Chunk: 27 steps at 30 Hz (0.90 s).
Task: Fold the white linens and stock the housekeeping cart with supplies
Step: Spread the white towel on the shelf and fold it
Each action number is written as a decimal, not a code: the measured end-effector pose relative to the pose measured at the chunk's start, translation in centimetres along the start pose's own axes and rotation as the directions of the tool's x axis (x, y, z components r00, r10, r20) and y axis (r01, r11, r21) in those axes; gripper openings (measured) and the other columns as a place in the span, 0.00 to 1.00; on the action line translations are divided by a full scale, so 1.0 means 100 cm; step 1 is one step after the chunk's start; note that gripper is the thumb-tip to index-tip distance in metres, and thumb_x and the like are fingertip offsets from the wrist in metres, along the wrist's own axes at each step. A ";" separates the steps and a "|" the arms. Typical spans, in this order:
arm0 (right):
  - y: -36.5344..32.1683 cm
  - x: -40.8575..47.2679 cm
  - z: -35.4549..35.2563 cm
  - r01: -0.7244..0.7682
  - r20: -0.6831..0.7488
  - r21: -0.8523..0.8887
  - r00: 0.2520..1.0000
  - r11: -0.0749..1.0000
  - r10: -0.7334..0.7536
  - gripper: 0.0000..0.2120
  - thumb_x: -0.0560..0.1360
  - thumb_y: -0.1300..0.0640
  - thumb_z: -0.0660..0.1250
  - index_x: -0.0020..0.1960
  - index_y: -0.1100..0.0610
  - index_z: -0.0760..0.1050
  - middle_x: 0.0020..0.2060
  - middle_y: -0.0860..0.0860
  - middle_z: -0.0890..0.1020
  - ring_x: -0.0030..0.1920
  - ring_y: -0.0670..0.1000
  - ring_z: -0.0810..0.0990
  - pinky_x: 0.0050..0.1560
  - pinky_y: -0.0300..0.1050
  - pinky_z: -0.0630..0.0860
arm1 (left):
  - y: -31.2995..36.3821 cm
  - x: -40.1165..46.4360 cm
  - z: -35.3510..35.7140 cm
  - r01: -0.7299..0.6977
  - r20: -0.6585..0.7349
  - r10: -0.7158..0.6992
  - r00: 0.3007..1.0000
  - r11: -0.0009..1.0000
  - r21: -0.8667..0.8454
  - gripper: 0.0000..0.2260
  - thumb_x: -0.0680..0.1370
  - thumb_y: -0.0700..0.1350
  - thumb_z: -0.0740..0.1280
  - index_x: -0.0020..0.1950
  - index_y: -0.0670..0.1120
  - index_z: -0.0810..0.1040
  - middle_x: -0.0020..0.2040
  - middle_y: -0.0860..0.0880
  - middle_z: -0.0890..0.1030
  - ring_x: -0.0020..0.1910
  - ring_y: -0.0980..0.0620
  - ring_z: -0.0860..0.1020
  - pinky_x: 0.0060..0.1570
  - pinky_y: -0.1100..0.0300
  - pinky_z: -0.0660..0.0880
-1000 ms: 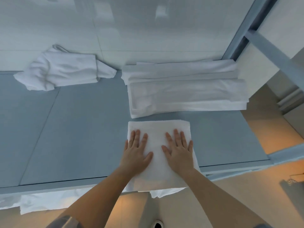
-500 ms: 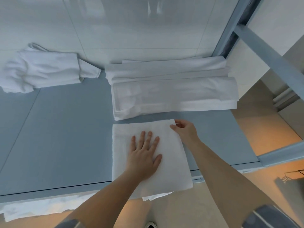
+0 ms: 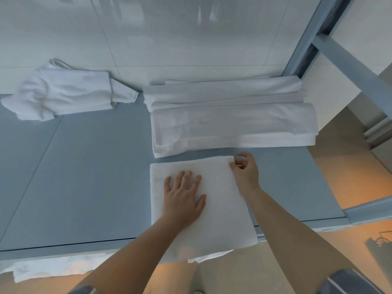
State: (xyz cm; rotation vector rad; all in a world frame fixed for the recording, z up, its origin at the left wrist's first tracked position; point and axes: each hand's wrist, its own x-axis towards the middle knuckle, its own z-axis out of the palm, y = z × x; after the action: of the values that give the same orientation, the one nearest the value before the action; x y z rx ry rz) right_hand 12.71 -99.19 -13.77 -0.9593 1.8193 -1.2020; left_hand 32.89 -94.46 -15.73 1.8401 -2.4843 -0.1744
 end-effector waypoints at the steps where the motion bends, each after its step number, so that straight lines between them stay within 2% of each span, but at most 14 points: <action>1: 0.001 -0.001 0.001 0.008 -0.016 -0.092 1.000 0.996 -0.010 0.16 0.74 0.65 0.67 0.59 0.52 0.73 0.46 0.49 0.80 0.46 0.52 0.77 0.44 0.39 0.74 | -0.007 0.001 -0.002 0.016 -0.009 -0.016 1.000 1.000 0.016 0.31 0.75 0.63 0.43 0.76 0.55 0.58 0.77 0.48 0.59 0.76 0.46 0.53 0.72 0.42 0.42; 2: 0.001 -0.002 0.002 0.081 -0.049 -0.259 0.994 0.963 -0.097 0.19 0.74 0.66 0.66 0.64 0.55 0.71 0.52 0.53 0.79 0.51 0.54 0.76 0.51 0.43 0.73 | -0.014 0.002 -0.002 0.032 -0.019 -0.032 0.999 0.999 0.032 0.31 0.75 0.64 0.42 0.77 0.56 0.57 0.77 0.47 0.57 0.77 0.46 0.51 0.73 0.42 0.41; 3: 0.001 -0.005 0.004 0.214 -0.055 -0.446 0.963 0.869 -0.266 0.21 0.73 0.67 0.66 0.65 0.59 0.72 0.57 0.56 0.78 0.57 0.58 0.75 0.57 0.48 0.71 | -0.020 0.002 -0.002 0.051 -0.030 -0.049 0.998 0.998 0.045 0.32 0.75 0.64 0.42 0.77 0.56 0.56 0.78 0.47 0.55 0.77 0.45 0.49 0.73 0.41 0.39; 4: 0.002 -0.010 0.009 0.366 -0.003 -0.580 0.892 0.728 -0.451 0.20 0.72 0.67 0.67 0.64 0.62 0.73 0.59 0.59 0.77 0.60 0.61 0.74 0.62 0.51 0.69 | -0.025 0.003 -0.002 0.073 -0.039 -0.071 0.997 0.996 0.052 0.32 0.75 0.64 0.42 0.78 0.56 0.55 0.78 0.46 0.54 0.77 0.45 0.48 0.72 0.41 0.36; 5: 0.003 -0.017 0.016 0.507 0.099 -0.632 0.803 0.586 -0.588 0.19 0.72 0.67 0.68 0.62 0.63 0.75 0.61 0.60 0.77 0.62 0.63 0.73 0.65 0.53 0.67 | -0.030 0.004 -0.002 0.097 -0.041 -0.095 0.995 0.994 0.053 0.32 0.75 0.65 0.42 0.78 0.56 0.53 0.79 0.46 0.52 0.77 0.44 0.46 0.72 0.41 0.33; 6: 0.006 -0.024 0.023 0.630 0.240 -0.622 0.720 0.466 -0.651 0.18 0.72 0.65 0.68 0.62 0.63 0.76 0.63 0.59 0.77 0.64 0.62 0.73 0.68 0.54 0.66 | -0.034 0.005 0.000 0.121 -0.035 -0.119 0.992 0.991 0.051 0.31 0.76 0.65 0.43 0.78 0.57 0.51 0.79 0.45 0.50 0.77 0.43 0.44 0.71 0.42 0.32; 7: 0.010 -0.031 0.031 0.715 0.393 -0.583 0.665 0.387 -0.635 0.19 0.74 0.62 0.66 0.65 0.62 0.75 0.66 0.58 0.75 0.68 0.60 0.71 0.71 0.54 0.63 | -0.036 0.005 0.002 0.142 -0.020 -0.142 0.990 0.989 0.047 0.31 0.76 0.66 0.43 0.78 0.57 0.48 0.79 0.44 0.48 0.77 0.42 0.41 0.71 0.42 0.32; 8: 0.015 -0.037 0.036 0.750 0.512 -0.560 0.647 0.352 -0.565 0.21 0.77 0.58 0.63 0.69 0.60 0.71 0.70 0.56 0.71 0.72 0.57 0.66 0.74 0.54 0.57 | -0.038 0.006 0.004 0.163 -0.001 -0.163 0.987 0.986 0.037 0.32 0.76 0.66 0.43 0.78 0.58 0.45 0.79 0.43 0.45 0.77 0.41 0.39 0.71 0.42 0.33; 9: 0.021 -0.039 0.039 0.747 0.578 -0.573 0.660 0.336 -0.480 0.23 0.80 0.53 0.59 0.74 0.58 0.65 0.74 0.53 0.65 0.76 0.53 0.59 0.76 0.53 0.50 | -0.039 0.005 0.006 0.184 0.016 -0.184 0.983 0.983 0.019 0.32 0.76 0.67 0.42 0.78 0.58 0.42 0.79 0.43 0.43 0.76 0.41 0.38 0.72 0.43 0.35; 11: 0.026 -0.035 0.042 0.677 0.587 -0.670 0.734 0.303 -0.341 0.27 0.82 0.45 0.50 0.78 0.53 0.52 0.78 0.49 0.54 0.78 0.49 0.46 0.76 0.52 0.38 | -0.042 0.003 0.009 0.222 0.031 -0.221 0.975 0.974 -0.045 0.33 0.75 0.68 0.43 0.78 0.57 0.40 0.78 0.41 0.40 0.76 0.42 0.36 0.74 0.45 0.39; 14: 0.026 -0.031 0.044 0.586 0.539 -0.760 0.810 0.281 -0.231 0.31 0.80 0.40 0.44 0.79 0.50 0.42 0.78 0.48 0.46 0.77 0.48 0.40 0.75 0.53 0.33 | -0.047 -0.005 0.012 0.225 0.020 -0.224 0.974 0.965 -0.135 0.35 0.76 0.67 0.48 0.78 0.55 0.41 0.78 0.41 0.39 0.76 0.45 0.34 0.75 0.48 0.41; 18: 0.028 -0.031 0.042 0.491 0.465 -0.813 0.871 0.313 -0.157 0.33 0.78 0.35 0.40 0.78 0.49 0.38 0.78 0.51 0.42 0.77 0.48 0.37 0.75 0.54 0.33 | -0.048 -0.010 0.015 0.204 0.017 -0.205 0.979 0.953 -0.223 0.36 0.77 0.66 0.52 0.78 0.53 0.41 0.77 0.42 0.35 0.73 0.50 0.29 0.75 0.50 0.43; 24: 0.022 -0.024 0.019 0.355 0.353 -0.877 0.933 0.325 -0.066 0.34 0.76 0.31 0.40 0.77 0.43 0.36 0.77 0.55 0.38 0.76 0.54 0.35 0.73 0.57 0.31 | -0.024 0.005 0.014 0.185 0.048 -0.179 0.983 0.953 -0.240 0.37 0.76 0.66 0.52 0.78 0.52 0.40 0.77 0.41 0.34 0.71 0.50 0.26 0.75 0.51 0.41; 27: 0.024 -0.035 0.007 0.335 0.309 -0.893 0.942 0.302 -0.131 0.33 0.74 0.30 0.37 0.76 0.40 0.36 0.77 0.55 0.37 0.76 0.56 0.34 0.71 0.62 0.31 | -0.003 0.015 0.014 0.167 0.060 -0.158 0.986 0.958 -0.232 0.37 0.77 0.65 0.52 0.79 0.50 0.41 0.76 0.39 0.34 0.74 0.45 0.29 0.74 0.51 0.39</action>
State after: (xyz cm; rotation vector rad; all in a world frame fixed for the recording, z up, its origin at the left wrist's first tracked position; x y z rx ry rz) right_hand 14.46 -95.67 -15.57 -1.9664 2.2454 0.0297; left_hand 32.56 -95.87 -17.17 1.9530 -2.2197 -0.4957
